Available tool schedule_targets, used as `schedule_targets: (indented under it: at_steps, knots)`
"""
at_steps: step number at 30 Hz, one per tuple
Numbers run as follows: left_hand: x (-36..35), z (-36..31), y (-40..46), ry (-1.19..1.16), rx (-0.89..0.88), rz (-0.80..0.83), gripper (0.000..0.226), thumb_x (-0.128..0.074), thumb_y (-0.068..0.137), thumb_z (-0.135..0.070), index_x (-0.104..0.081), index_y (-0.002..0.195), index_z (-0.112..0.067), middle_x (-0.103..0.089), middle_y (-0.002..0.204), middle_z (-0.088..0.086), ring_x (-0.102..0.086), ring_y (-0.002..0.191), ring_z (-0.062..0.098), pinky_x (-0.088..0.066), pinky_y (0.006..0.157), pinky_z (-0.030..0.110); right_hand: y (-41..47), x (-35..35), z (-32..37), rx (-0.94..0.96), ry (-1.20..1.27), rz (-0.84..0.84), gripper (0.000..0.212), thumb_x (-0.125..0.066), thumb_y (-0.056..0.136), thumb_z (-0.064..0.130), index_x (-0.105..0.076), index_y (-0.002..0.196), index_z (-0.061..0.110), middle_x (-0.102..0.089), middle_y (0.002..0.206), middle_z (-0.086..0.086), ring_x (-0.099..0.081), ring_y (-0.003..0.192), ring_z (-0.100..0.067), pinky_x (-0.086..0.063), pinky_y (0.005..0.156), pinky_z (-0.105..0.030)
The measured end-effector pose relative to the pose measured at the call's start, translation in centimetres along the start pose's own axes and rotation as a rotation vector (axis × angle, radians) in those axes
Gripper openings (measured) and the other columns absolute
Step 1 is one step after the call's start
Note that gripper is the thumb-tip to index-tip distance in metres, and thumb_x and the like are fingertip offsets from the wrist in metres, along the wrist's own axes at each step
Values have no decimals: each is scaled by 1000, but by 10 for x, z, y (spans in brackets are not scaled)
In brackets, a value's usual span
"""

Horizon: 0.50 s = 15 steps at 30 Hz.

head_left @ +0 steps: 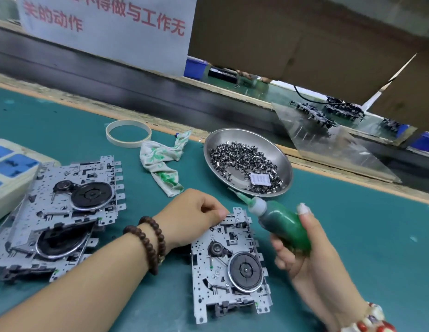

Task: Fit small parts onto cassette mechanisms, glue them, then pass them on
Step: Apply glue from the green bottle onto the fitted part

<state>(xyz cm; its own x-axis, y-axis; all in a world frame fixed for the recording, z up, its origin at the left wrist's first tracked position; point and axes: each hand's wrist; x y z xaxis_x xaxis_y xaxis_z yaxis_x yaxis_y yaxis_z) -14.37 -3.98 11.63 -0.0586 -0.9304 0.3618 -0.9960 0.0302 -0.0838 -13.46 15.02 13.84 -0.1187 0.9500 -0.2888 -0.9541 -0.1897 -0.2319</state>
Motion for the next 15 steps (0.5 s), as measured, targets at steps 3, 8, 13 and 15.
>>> schedule_targets:
  at_steps: [3, 8, 13, 15]
  knots:
    - [1, -1, -1, -9, 6, -15, 16, -60, 89, -20, -73, 86, -12, -73, 88, 4, -58, 75, 6, -46, 71, 15, 4, 8, 2, -53, 117, 59, 41, -67, 62, 42, -71, 84, 8, -55, 59, -10, -44, 38, -8, -40, 37, -17]
    - [1, -4, -4, -41, 19, -43, 14, -59, 89, -19, -73, 88, -15, -73, 88, -1, -65, 85, 15, -49, 82, 22, 11, 22, 1, 95, 19, 255, 41, -78, 66, 28, -71, 104, 14, -69, 112, -6, -65, 90, -10, -54, 74, -23]
    - [1, -5, -8, -59, 3, -77, 16, -60, 88, -21, -72, 79, -24, -73, 80, -7, -65, 80, 14, -48, 73, 20, 22, 32, -3, 389, -659, -133, 36, -69, 81, 7, -51, 98, 33, -66, 96, 24, -60, 95, 8, -44, 83, -10]
    - [1, -6, -9, -83, -14, -69, 16, -60, 88, -22, -72, 77, -24, -73, 79, -4, -62, 76, 18, -50, 73, 27, 24, 34, -5, 347, -843, -127, 35, -71, 79, 14, -46, 93, 34, -62, 94, 25, -59, 92, 7, -41, 81, -11]
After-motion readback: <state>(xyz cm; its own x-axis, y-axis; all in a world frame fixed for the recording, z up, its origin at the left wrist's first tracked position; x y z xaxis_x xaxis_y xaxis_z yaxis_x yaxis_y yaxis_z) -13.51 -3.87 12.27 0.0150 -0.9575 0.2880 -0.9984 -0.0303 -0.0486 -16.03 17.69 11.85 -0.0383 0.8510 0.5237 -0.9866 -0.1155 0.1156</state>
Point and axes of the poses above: each hand's wrist, its own y-axis towards the middle knuckle, its own x-axis out of the back of the hand, z = x × y
